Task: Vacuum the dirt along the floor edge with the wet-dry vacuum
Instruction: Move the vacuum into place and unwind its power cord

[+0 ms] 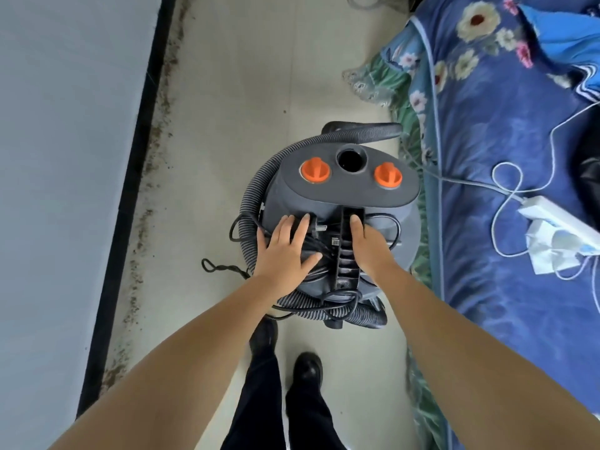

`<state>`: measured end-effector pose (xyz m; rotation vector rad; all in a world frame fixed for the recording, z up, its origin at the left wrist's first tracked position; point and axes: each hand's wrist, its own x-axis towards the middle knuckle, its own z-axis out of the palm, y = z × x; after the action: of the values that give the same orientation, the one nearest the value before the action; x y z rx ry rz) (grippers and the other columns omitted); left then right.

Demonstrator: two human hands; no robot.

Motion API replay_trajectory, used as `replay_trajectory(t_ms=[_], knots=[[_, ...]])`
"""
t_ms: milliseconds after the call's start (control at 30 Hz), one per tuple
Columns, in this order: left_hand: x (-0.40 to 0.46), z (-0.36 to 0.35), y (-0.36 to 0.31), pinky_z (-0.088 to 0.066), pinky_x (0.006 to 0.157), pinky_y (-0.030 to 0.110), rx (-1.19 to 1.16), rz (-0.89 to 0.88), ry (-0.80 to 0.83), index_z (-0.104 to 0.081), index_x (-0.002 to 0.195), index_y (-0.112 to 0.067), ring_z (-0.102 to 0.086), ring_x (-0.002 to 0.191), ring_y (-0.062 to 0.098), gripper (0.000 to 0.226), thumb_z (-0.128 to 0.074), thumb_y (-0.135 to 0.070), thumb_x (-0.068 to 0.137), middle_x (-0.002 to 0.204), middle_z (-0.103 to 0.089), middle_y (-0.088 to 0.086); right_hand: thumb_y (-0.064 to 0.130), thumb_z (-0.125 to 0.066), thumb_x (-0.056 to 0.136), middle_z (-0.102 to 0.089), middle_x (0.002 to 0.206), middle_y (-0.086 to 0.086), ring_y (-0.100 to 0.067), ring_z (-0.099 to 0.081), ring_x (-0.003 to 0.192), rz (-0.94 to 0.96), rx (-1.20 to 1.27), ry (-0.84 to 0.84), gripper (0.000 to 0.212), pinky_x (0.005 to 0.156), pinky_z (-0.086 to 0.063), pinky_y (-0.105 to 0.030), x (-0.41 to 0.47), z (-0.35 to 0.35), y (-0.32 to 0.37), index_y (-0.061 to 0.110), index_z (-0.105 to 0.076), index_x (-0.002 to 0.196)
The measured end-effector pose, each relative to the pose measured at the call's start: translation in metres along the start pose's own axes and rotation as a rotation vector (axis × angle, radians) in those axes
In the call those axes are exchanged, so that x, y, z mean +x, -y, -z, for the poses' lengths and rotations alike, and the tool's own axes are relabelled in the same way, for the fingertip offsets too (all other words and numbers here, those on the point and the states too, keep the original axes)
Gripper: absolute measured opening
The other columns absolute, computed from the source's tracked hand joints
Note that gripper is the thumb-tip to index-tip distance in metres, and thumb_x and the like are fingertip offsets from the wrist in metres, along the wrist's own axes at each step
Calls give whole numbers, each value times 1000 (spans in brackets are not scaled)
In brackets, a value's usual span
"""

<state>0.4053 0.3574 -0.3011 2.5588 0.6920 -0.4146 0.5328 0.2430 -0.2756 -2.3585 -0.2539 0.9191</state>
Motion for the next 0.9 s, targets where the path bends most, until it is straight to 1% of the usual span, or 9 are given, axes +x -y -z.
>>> replay_trajectory(t_ms=[167,233,300,367,433,500,633,767,900], knots=[[-36,0,8,-11,116,58,106,-100,154,17,151,-20,0,148,20,113,-55,-69,78,159,-1,5,44,-26,104,-65,106,-17,-34,-57,104,14,-33,95,57,93,-42,-40,-22,0,-16,1,-62,104],[-45,-1,6,-24,112,52,202,-114,139,14,152,-17,-9,146,23,114,-58,-66,78,156,-9,7,44,-28,103,-63,114,-13,-30,-55,111,23,-21,175,54,95,-39,-36,-27,6,-19,3,-60,115],[-50,0,1,-32,107,47,271,-126,116,8,153,-16,-20,140,24,108,-59,-62,80,151,-20,8,42,-33,103,-65,105,-11,-28,-58,102,7,106,200,49,90,-40,-35,-30,17,-25,3,-62,109],[-54,0,-6,-36,102,45,342,-127,96,3,153,-15,-30,133,26,104,-59,-58,81,143,-30,9,29,-40,102,-69,86,-7,-26,-64,89,-10,356,70,35,83,-47,-36,-30,33,-39,9,-65,89],[-57,-2,-15,-37,100,44,412,-102,85,0,153,-14,-35,127,27,102,-60,-54,81,136,-35,10,17,-43,97,-68,81,4,-24,-64,88,2,403,-147,26,85,-49,-36,-32,52,-59,24,-62,81],[-57,-5,-24,-36,101,46,407,-39,97,-8,151,-15,-37,126,28,96,-64,-48,80,135,-38,11,9,-43,94,-67,89,4,-22,-62,92,23,344,-207,27,87,-49,-36,-37,64,-75,27,-62,86],[-44,-2,-35,-37,99,50,329,66,124,-32,136,-15,-42,124,28,68,-66,-38,82,129,-47,8,-5,-48,88,-51,134,-8,-25,-46,127,195,48,11,49,98,-34,-22,-46,58,-79,14,-52,132],[-35,6,-35,-37,98,50,272,99,119,-49,118,-13,-48,119,27,39,-62,-29,85,120,-56,5,30,-64,87,-6,160,-8,-25,-11,146,300,-389,222,86,117,-19,-39,-59,45,-75,30,-10,154],[-42,11,-27,-41,92,45,215,164,134,-49,119,-12,-54,112,28,39,-61,-26,85,113,-58,4,36,-64,86,-6,160,-8,-28,-12,146,305,-512,231,92,116,-20,-41,-66,41,-75,28,-3,154]])
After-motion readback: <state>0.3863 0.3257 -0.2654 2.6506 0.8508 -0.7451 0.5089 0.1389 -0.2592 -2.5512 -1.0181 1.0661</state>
